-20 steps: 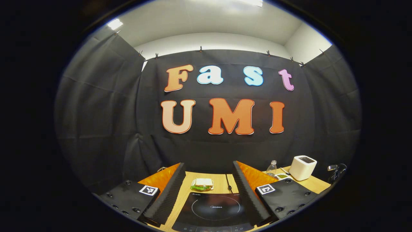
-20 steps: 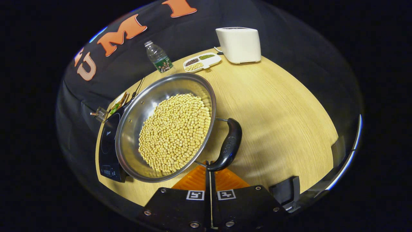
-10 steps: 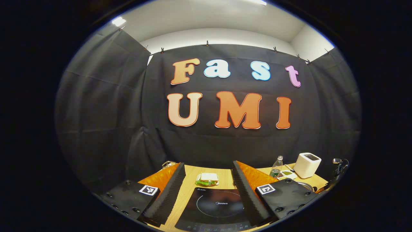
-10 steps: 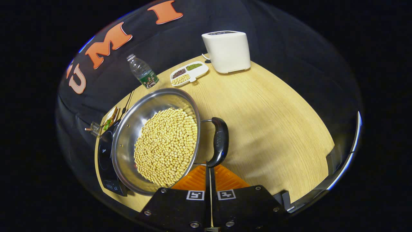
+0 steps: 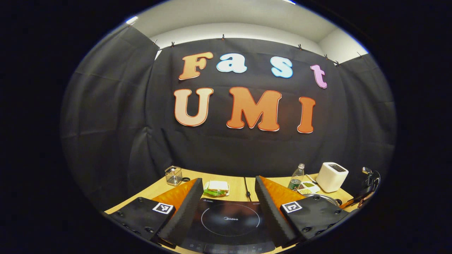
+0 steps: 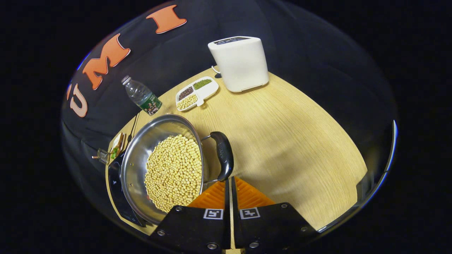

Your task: First push the handle of the pot to place it horizontally, then grasp the pot with both hands and set it on the induction cooktop.

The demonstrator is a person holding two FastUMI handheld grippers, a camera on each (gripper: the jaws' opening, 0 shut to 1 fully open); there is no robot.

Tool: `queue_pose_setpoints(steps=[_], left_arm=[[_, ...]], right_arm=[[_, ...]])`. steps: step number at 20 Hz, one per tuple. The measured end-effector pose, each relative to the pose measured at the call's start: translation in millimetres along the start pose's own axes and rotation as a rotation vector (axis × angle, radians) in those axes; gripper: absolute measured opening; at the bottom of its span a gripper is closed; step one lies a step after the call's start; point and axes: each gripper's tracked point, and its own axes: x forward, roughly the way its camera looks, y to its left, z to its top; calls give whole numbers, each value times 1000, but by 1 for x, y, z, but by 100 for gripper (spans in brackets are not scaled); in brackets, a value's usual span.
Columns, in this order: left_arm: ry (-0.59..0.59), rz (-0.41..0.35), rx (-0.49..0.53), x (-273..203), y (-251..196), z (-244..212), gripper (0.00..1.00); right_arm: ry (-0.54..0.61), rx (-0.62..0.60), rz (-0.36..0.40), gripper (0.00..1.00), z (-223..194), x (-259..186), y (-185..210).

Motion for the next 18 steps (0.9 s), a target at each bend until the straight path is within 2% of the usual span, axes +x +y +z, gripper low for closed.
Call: queue_pose_setpoints(steps=[2, 5, 7, 8, 12, 13, 15, 17, 18], left_arm=[[24, -26, 7, 5, -14, -10, 99], [60, -60, 9, 12, -32, -24, 93], [96, -85, 7, 18, -45, -37, 99], [113, -97, 8, 21, -51, -42, 93], [176, -158, 8, 29, -84, -63, 99], [199, -178, 10, 32, -94, -68, 96], [245, -215, 17, 37, -114, -82, 96], [288, -246, 28, 43, -130, -94, 96], [314, -258, 34, 46, -138, -102, 96]], right_arm=[[-12, -4, -9, 3, 13, 2, -1], [-27, 7, -13, 3, 28, 13, 6], [-31, -18, -23, 3, 32, 16, 6], [-33, -34, -26, 3, 33, 15, 6], [-62, -95, 23, 8, 36, -1, 3], [-87, -86, 35, 9, 43, -8, 2], [-137, -83, 56, 12, 57, -26, 5], [-182, -108, 62, 21, 71, -40, 7], [-198, -125, 59, 31, 75, -46, 8]])
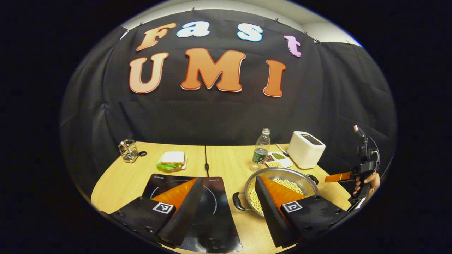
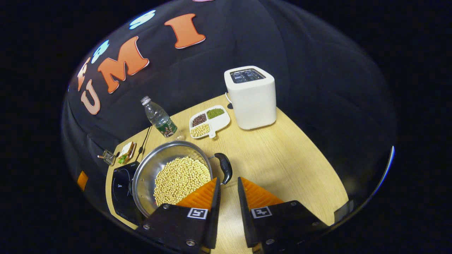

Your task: First push the handle of the pot to place it horizontally, then grasp the pot with both hands and set it on the induction cooktop.

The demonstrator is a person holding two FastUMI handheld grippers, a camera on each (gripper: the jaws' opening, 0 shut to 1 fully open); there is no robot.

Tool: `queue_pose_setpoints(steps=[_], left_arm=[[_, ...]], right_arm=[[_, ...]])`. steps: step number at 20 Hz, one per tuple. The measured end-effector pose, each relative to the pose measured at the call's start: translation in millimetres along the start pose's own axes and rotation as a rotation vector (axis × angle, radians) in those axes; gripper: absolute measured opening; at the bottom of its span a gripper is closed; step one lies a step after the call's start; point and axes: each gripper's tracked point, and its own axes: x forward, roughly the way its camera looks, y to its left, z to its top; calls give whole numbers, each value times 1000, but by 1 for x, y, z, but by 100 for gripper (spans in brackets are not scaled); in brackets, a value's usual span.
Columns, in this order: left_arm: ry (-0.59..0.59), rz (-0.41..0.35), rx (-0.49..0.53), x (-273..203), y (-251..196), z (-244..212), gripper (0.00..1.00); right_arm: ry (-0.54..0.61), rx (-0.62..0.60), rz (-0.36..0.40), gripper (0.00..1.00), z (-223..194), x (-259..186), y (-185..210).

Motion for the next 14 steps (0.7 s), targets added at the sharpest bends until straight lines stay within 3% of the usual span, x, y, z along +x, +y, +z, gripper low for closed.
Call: queue_pose_setpoints(steps=[1, 2, 4, 5, 6, 8, 9, 11, 13, 14], left_arm=[[28, -12, 2, 9, -8, -6, 96], [58, -26, 3, 18, -15, -13, 96], [136, -39, -4, 35, -25, -33, 96], [168, -47, -8, 42, -28, -42, 93], [205, -46, -14, 51, -30, -51, 96], [267, -47, -33, 68, -33, -68, 96], [294, -55, -38, 76, -35, -75, 93], [361, -69, -61, 90, -36, -92, 99], [414, -73, -93, 104, -37, -111, 89], [434, -64, -102, 108, -34, -118, 89]], right_arm=[[-9, -9, 3, 36, 5, -2, 4], [-13, -14, 9, 50, 7, -6, 9], [-6, -25, 29, 65, 5, -1, 21], [1, -35, 39, 68, 3, 2, 25], [6, -44, 43, 73, 2, 4, 29], [21, -65, 38, 72, -1, 10, 34], [25, -78, 31, 80, -1, 12, 34], [22, -110, 10, 82, 0, 15, 32], [21, -130, -4, 83, 1, 18, 32], [27, -136, -8, 84, -1, 21, 30]])
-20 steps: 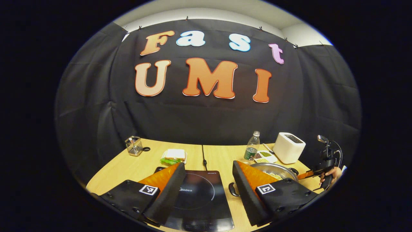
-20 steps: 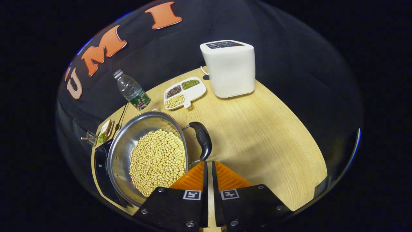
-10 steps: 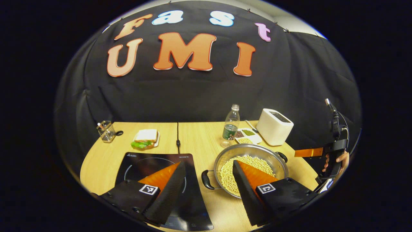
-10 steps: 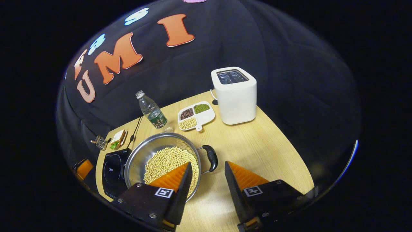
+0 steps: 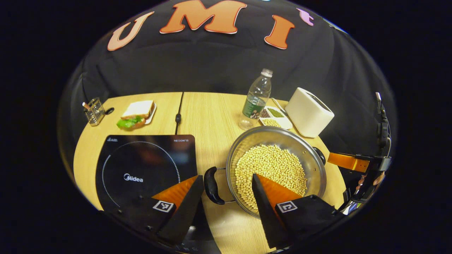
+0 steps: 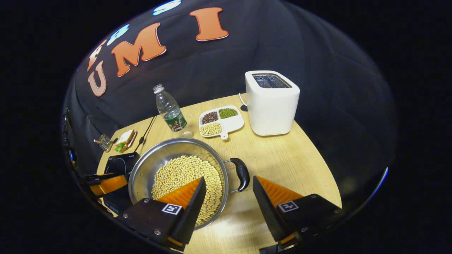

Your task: First push the handle of the pot to place it horizontally, then grasp the pot with both hands and set it on the induction cooktop.

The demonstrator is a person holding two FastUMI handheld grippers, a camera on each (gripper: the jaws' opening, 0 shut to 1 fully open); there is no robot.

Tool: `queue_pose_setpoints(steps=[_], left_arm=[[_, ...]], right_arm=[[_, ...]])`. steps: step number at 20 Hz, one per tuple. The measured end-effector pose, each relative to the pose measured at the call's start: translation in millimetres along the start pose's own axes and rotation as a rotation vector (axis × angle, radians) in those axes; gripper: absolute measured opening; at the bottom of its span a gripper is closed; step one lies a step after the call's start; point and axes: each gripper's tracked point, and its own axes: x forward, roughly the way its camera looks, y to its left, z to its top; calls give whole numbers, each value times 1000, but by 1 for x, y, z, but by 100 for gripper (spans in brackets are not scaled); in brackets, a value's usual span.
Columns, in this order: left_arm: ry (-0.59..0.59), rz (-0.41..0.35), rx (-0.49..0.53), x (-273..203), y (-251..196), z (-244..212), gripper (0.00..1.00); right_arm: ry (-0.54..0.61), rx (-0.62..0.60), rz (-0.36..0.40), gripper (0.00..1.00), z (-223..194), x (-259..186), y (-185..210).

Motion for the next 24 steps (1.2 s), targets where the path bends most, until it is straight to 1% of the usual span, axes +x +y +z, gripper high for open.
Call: queue_pose_setpoints(steps=[1, 2, 4, 5, 7, 9, 12, 13, 14, 15, 16, 18, 19, 20, 22, 24], left_arm=[[13, 5, -8, 5, 2, -3, 90], [21, 8, -10, 11, 3, -4, 90], [32, 12, -10, 16, 3, -6, 89], [35, 11, -16, 18, 3, -8, 91], [21, 12, -23, 19, 1, -8, 90], [12, -5, -18, 23, -2, -9, 90], [33, -32, -22, 38, -13, -17, 90], [36, -31, -21, 43, -15, -21, 88], [37, -14, -17, 47, -13, -23, 93], [30, -9, -19, 48, -13, -25, 89], [18, -2, -21, 50, -13, -24, 89], [2, 17, -19, 56, -13, -23, 86], [-7, 40, -14, 58, -9, -23, 84], [-21, 48, -6, 59, -10, -22, 87], [-41, 79, 34, 64, -8, -19, 81], [-60, 100, 56, 68, -9, -17, 81]], right_arm=[[5, -5, -8, 76, -1, 3, -2], [7, -10, -19, 84, -2, 4, -4], [9, -24, -29, 84, -2, 7, -5], [12, -31, -30, 84, -3, 10, -4], [33, -45, -31, 84, -8, 15, -3], [50, -61, -55, 84, -12, 21, -4], [58, -85, -94, 84, -14, 29, -14], [59, -94, -108, 84, -15, 31, -20], [61, -96, -123, 84, -15, 34, -25], [66, -87, -123, 84, -16, 37, -26], [71, -71, -110, 84, -17, 41, -25], [80, -61, -85, 82, -21, 49, -22], [76, -73, -93, 81, -21, 55, -23], [69, -82, -107, 80, -20, 60, -26], [56, -114, -127, 79, -19, 66, -25], [43, -164, -165, 78, -18, 69, -32]])
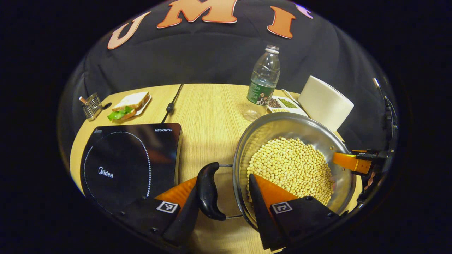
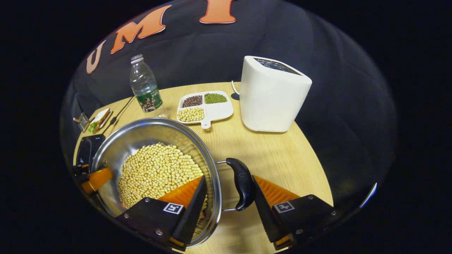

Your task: First push the handle of the pot to place it horizontally, then grasp the pot with both hands and set it on the induction cooktop.

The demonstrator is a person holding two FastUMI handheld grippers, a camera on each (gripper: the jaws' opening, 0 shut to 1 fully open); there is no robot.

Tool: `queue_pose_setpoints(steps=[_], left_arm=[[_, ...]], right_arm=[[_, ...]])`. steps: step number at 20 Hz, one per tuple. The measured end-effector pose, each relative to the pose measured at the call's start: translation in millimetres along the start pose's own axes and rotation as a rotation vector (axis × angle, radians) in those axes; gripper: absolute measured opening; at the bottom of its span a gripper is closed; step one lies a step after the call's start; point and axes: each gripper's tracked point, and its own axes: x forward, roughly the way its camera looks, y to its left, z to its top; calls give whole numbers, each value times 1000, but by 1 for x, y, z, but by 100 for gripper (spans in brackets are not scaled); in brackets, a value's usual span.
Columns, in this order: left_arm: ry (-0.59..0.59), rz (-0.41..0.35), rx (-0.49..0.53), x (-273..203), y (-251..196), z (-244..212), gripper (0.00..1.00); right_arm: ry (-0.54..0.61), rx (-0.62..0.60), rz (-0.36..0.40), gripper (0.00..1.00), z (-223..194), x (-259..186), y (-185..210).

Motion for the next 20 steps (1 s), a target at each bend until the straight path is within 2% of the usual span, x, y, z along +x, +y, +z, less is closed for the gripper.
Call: queue_pose_setpoints(steps=[2, 3, 5, 6, 11, 13, 15, 16, 17, 20], left_arm=[[-16, 27, 12, 4, 5, 1, 82], [-29, 45, 13, 6, 5, 3, 77], [-53, 75, 32, 10, 7, 6, 75], [-64, 80, 41, 10, 7, 8, 75], [-122, 101, 88, 3, 2, 7, 69], [-139, 95, 101, -3, 0, 10, 71], [-156, 90, 100, -11, 1, 17, 67], [-166, 93, 104, -16, 3, 21, 68], [-175, 96, 108, -20, 5, 24, 71], [-182, 96, 93, -33, 14, 27, 67]], right_arm=[[-4, -17, -5, 72, 0, -1, -3], [-2, -13, -4, 71, -1, -3, -2], [-2, -27, -11, 66, -5, -6, -4], [-3, -35, -16, 69, -6, -8, -4], [-20, -21, -52, 65, -14, -23, -7], [-51, -31, -71, 65, -9, -34, -10], [-68, -17, -62, 64, -5, -46, -9], [-77, -8, -54, 60, -5, -51, -8], [-82, -1, -47, 64, -3, -55, -6], [-107, 22, -23, 61, 1, -70, 0]])
